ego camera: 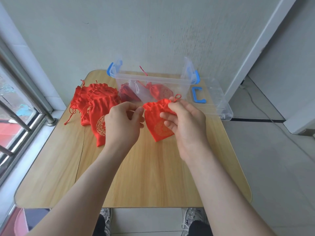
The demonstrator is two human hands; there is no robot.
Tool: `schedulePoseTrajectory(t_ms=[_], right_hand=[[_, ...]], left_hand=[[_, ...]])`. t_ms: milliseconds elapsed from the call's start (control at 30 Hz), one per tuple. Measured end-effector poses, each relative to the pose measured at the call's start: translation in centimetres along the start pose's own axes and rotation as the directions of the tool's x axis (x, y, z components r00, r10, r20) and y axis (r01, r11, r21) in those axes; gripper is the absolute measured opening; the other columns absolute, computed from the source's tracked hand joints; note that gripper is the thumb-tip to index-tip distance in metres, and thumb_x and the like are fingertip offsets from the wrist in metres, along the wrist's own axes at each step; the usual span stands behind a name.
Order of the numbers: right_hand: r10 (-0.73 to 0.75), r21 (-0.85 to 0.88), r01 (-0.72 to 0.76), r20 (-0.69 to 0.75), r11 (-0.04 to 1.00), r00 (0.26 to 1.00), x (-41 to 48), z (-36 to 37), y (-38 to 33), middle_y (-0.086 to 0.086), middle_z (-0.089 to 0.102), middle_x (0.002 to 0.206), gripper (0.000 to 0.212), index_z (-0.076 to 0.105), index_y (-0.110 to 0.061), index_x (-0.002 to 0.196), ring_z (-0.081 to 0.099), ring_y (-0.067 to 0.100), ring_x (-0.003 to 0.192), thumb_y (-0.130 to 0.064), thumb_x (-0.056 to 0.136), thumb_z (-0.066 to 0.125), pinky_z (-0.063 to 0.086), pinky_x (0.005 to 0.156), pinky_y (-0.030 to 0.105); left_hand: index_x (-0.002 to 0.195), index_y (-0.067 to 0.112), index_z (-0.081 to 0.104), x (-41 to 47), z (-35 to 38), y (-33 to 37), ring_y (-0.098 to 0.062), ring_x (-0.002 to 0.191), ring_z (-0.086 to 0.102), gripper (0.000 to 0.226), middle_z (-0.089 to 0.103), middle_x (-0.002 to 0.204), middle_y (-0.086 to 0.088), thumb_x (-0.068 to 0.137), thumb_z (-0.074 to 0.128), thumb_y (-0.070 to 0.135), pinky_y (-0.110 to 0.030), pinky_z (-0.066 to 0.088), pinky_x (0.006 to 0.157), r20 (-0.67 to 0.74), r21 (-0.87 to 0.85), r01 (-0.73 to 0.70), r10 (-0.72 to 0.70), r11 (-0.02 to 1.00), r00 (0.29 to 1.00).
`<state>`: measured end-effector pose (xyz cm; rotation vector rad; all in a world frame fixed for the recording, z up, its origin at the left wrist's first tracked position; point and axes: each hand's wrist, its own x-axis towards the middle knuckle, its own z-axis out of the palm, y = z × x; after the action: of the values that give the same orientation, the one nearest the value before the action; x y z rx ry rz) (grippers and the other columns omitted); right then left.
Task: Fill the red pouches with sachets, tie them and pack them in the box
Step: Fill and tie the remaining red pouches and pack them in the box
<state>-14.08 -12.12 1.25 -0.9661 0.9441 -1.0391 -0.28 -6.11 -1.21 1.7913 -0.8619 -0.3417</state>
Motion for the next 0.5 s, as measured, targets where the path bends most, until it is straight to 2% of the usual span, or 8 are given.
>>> schedulePoseTrajectory(t_ms=[33, 133, 300, 400, 500], right_hand=[[0.002, 0.014, -0.002, 0.004, 1.000, 1.000, 0.0, 0.0, -0.1, 0.000, 0.077, 0.087, 0.005, 0.077, -0.018, 0.098, 0.075, 0.018, 0.082, -0.021, 0.098, 0.074, 0.054, 0.069, 0.029], [0.011, 0.034, -0.011, -0.002, 0.999, 1.000, 0.2, -0.1, -0.2, -0.004, 0.076, 0.084, 0.016, 0.079, -0.021, 0.095, 0.073, 0.017, 0.084, -0.036, 0.098, 0.077, 0.055, 0.074, 0.030], [0.002, 0.060, 0.001, -0.038, 0.998, 0.999, 0.5, 0.2, 0.0, -0.005, 0.074, 0.079, 0.011, 0.076, -0.017, 0.096, 0.070, 0.015, 0.076, -0.027, 0.100, 0.075, 0.053, 0.069, 0.028], [0.009, 0.091, -0.006, -0.032, 0.996, 0.999, 0.7, 0.3, 0.0, 0.002, 0.077, 0.088, 0.010, 0.074, -0.013, 0.105, 0.075, 0.016, 0.075, -0.023, 0.103, 0.072, 0.055, 0.063, 0.025], [0.009, 0.102, -0.005, -0.035, 0.995, 0.999, 1.0, 0.2, -0.1, 0.009, 0.080, 0.095, 0.009, 0.073, -0.012, 0.106, 0.078, 0.020, 0.078, -0.020, 0.105, 0.069, 0.057, 0.063, 0.026]], left_hand=[[0.091, 0.021, 0.074, 0.1, 0.1, 0.0, -0.009, 0.061, 0.074, 0.013, 0.076, 0.070, 0.005, 0.103, 0.069, 0.023, -0.041, 0.064, 0.073, 0.001, -0.023, 0.016, -0.016, 1.000, 1.000], [0.100, 0.021, 0.074, 0.3, 0.5, 0.0, -0.013, 0.067, 0.076, 0.016, 0.077, 0.081, 0.002, 0.105, 0.061, 0.014, -0.044, 0.066, 0.074, 0.016, -0.116, 0.076, -0.074, 0.990, 0.997], [0.107, 0.017, 0.074, 0.8, 0.7, 0.4, -0.014, 0.069, 0.074, 0.018, 0.075, 0.088, -0.005, 0.108, 0.056, 0.012, -0.034, 0.065, 0.070, 0.010, -0.286, 0.145, -0.148, 0.947, 0.989], [0.109, 0.011, 0.074, 1.1, 0.6, 0.4, -0.014, 0.072, 0.074, 0.022, 0.075, 0.088, -0.007, 0.109, 0.053, 0.006, -0.030, 0.065, 0.072, -0.031, -0.369, 0.148, -0.171, 0.918, 0.985], [0.106, 0.014, 0.075, 1.5, 0.6, 0.2, -0.016, 0.082, 0.078, 0.028, 0.078, 0.093, -0.010, 0.108, 0.050, 0.001, -0.028, 0.065, 0.077, -0.061, -0.422, 0.159, -0.203, 0.893, 0.977]])
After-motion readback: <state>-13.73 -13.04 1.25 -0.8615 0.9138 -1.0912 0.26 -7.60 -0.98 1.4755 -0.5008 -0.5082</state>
